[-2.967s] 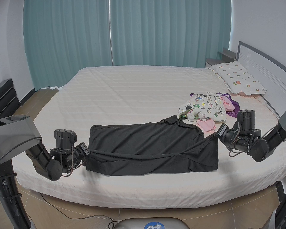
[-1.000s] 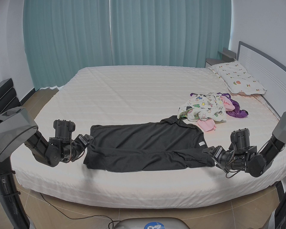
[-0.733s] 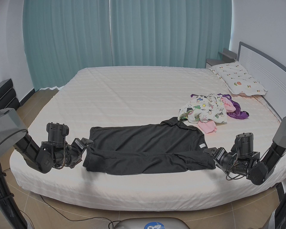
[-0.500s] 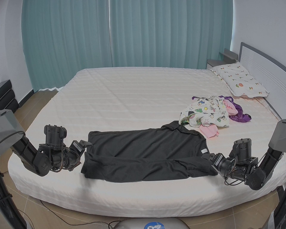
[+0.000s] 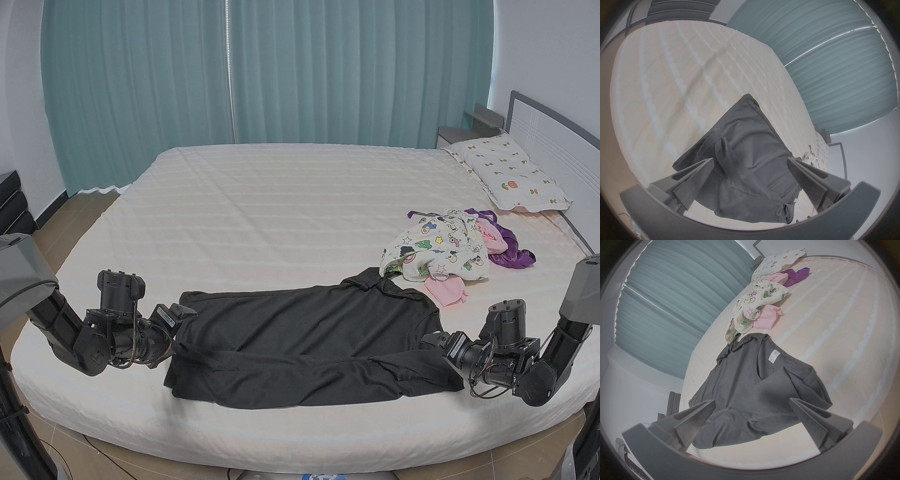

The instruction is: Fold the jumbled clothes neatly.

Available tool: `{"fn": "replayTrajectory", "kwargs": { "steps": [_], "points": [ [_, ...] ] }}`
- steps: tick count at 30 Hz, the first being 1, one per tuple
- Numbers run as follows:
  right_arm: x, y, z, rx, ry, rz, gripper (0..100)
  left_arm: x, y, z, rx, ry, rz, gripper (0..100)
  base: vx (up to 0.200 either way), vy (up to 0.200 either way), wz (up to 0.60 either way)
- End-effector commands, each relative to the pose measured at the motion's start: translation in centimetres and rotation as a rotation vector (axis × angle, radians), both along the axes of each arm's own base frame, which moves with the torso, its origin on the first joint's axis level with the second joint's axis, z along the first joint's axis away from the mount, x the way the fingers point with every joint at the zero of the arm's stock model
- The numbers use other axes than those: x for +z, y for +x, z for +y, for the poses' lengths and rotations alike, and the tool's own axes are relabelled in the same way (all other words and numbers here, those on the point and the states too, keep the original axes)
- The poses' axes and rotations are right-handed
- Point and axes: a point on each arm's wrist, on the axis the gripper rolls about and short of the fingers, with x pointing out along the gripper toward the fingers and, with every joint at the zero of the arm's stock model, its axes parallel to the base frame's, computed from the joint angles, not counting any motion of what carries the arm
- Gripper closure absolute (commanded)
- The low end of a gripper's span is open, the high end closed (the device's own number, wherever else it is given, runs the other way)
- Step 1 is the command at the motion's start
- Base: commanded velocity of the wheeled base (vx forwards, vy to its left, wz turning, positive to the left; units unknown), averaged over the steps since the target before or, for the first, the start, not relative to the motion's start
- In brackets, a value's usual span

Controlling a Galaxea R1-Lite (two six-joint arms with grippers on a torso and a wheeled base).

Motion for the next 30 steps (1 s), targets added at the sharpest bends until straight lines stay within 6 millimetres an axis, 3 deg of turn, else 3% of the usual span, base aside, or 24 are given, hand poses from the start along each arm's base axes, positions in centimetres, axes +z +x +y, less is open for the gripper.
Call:
{"fn": "replayTrajectory", "kwargs": {
  "steps": [1, 30],
  "points": [
    [-0.2, -0.18, 0.14, 0.007, -0.002, 0.01, 0, -0.25, 0.02, -0.06, 0.0, -0.002, 0.003, 0, 0.0, 0.0, 0.0],
    [-0.32, -0.33, 0.14, 0.01, -0.006, 0.017, 0, -1.06, 0.0, -0.21, -0.007, -0.003, -0.004, 0, 0.0, 0.0, 0.0]
  ]
}}
